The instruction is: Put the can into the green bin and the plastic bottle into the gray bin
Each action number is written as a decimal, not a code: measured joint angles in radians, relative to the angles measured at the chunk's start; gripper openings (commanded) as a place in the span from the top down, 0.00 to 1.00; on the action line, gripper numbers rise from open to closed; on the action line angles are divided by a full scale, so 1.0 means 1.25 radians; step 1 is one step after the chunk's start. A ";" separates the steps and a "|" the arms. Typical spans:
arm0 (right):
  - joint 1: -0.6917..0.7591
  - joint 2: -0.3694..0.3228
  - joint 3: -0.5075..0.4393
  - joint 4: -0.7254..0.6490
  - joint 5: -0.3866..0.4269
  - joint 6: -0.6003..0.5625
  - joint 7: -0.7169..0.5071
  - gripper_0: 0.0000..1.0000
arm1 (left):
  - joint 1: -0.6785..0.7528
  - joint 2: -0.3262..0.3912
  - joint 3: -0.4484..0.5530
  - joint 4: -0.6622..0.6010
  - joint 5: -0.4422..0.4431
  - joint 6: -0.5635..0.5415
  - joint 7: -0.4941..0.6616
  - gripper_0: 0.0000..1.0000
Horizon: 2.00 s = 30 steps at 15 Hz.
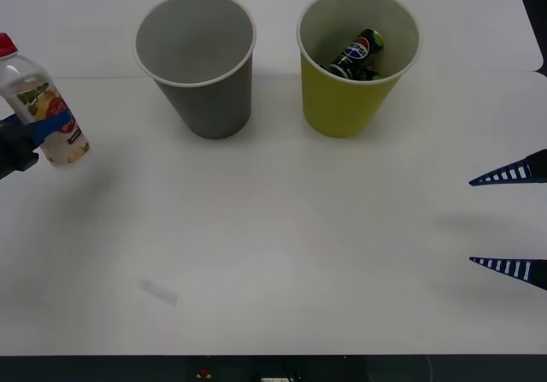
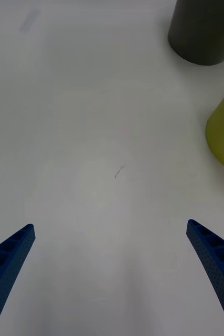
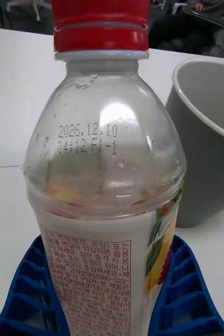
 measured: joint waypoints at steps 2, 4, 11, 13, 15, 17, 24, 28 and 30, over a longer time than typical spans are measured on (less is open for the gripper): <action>0.000 0.000 0.000 0.000 0.000 0.000 0.000 0.00 | 0.000 0.018 0.037 -0.092 -0.073 -0.105 0.137 1.00; 0.000 0.000 0.000 0.000 0.000 0.000 0.000 0.00 | -0.010 0.039 0.052 -0.166 -0.125 -0.180 0.223 1.00; 0.000 0.000 0.000 0.000 0.000 0.000 0.000 0.00 | -0.207 0.153 0.054 -0.192 -0.122 -0.415 0.241 1.00; 0.000 0.000 0.000 0.000 0.000 0.000 0.000 0.00 | -0.275 0.203 0.022 -0.174 -0.121 -0.447 0.241 1.00; 0.000 0.000 0.000 0.000 0.000 0.000 0.000 0.00 | -0.355 0.255 -0.044 -0.133 -0.110 -0.450 0.241 1.00; 0.000 0.000 0.000 0.000 0.000 0.000 0.000 0.00 | -0.442 0.282 -0.121 -0.087 -0.100 -0.450 0.241 1.00; 0.000 0.000 0.000 0.000 0.000 0.000 0.000 0.00 | -0.758 0.276 -0.403 0.111 -0.090 -0.451 0.241 1.00; 0.000 0.000 0.000 0.000 0.000 0.000 0.000 0.00 | -0.880 0.207 -0.507 0.226 -0.098 -0.451 0.240 1.00; 0.000 0.000 0.000 0.000 0.000 0.000 0.000 0.00 | -0.915 0.181 -0.537 0.273 -0.109 -0.451 0.240 1.00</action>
